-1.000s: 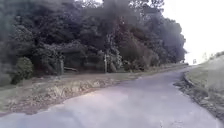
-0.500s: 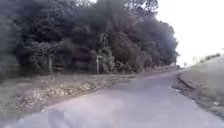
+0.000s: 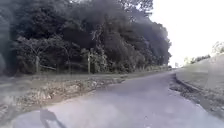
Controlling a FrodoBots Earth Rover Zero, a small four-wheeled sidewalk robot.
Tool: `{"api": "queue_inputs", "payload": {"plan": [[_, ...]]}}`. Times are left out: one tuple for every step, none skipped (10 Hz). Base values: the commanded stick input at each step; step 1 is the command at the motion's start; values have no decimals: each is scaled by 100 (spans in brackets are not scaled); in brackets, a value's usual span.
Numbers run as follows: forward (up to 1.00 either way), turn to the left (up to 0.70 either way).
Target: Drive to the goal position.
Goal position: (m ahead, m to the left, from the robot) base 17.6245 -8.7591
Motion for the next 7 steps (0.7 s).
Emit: {"api": "queue_inputs", "payload": {"plan": [[100, -40], [100, -25], [100, 0], [100, 0], [100, 0], [100, 0], [100, 0]]}}
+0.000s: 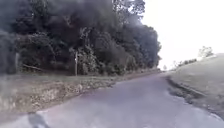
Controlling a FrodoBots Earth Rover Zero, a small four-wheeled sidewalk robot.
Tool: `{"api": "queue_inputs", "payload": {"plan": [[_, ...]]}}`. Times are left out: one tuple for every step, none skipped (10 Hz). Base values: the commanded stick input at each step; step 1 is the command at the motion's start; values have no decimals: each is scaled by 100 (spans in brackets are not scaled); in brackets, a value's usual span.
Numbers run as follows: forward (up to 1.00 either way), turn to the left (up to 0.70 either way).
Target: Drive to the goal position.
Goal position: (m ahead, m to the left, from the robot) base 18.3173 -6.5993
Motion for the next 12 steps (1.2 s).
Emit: {"api": "queue_inputs", "payload": {"plan": [[100, -1], [100, -6], [100, -40], [100, -40], [100, -16], [100, 0], [100, 0], [100, 0], [100, 0], [100, 0], [100, -14], [100, -40]]}}
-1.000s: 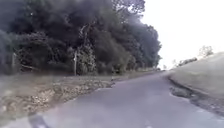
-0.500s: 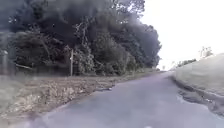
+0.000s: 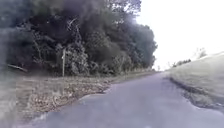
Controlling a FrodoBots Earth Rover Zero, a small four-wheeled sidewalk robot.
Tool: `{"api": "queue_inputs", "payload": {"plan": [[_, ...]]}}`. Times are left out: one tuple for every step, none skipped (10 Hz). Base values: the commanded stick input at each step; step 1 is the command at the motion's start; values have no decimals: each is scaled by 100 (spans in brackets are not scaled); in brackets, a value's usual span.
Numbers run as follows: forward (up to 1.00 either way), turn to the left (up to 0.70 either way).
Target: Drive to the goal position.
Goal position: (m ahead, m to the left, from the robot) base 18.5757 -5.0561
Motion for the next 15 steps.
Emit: {"api": "queue_inputs", "payload": {"plan": [[100, -40], [100, -40], [100, -40], [100, -20], [100, 0], [100, 0], [100, -15], [100, -40], [100, -40], [100, -40], [100, -40], [100, -40], [100, 0], [100, 0], [100, 0]]}}
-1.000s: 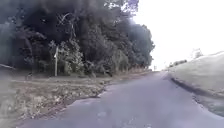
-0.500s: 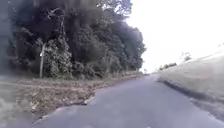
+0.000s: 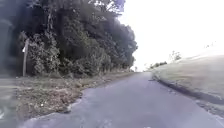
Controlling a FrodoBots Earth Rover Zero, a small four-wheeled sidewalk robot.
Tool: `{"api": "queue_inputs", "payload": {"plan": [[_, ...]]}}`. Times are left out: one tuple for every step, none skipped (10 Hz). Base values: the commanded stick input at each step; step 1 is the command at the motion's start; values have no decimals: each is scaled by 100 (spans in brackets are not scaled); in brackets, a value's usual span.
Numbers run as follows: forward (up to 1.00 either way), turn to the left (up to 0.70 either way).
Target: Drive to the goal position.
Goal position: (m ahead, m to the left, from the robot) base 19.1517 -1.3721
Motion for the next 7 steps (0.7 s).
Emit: {"api": "queue_inputs", "payload": {"plan": [[100, 0], [100, 0], [100, -8], [100, -35], [100, -40], [100, 0], [100, 0]]}}
